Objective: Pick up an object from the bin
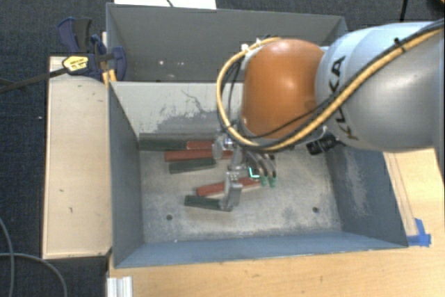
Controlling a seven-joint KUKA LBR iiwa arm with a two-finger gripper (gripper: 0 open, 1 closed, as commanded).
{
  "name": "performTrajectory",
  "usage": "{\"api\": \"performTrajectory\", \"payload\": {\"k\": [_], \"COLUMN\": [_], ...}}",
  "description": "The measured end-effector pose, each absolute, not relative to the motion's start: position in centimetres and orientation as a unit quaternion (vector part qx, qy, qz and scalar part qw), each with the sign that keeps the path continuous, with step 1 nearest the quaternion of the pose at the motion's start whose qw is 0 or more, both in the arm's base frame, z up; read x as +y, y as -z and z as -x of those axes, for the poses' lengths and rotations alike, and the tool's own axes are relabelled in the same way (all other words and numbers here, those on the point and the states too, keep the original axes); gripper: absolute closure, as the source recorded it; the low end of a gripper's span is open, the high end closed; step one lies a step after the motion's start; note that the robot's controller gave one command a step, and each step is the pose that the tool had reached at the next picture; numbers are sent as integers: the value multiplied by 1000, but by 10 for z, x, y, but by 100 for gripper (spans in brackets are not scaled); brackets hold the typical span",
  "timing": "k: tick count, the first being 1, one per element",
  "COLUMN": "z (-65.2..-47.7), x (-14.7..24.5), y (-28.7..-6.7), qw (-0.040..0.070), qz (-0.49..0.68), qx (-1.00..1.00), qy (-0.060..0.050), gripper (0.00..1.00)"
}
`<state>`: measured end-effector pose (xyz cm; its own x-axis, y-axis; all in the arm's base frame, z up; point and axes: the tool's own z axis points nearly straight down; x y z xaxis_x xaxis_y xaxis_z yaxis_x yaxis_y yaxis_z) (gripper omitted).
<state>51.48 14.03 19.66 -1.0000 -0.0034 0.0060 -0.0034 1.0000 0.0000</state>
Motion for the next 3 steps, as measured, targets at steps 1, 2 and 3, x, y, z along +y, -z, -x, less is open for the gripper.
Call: {"api": "performTrajectory", "payload": {"k": [1,2,3], "z": [-517,-531,-534], "x": [139,114,100], "y": [-201,-130,-77], "qw": [-1,-3,-1], "qz": [1,-51,-4], "qx": [-1000,-999,-1000], "qy": [1,1,0], "gripper": [0,0,0]}}
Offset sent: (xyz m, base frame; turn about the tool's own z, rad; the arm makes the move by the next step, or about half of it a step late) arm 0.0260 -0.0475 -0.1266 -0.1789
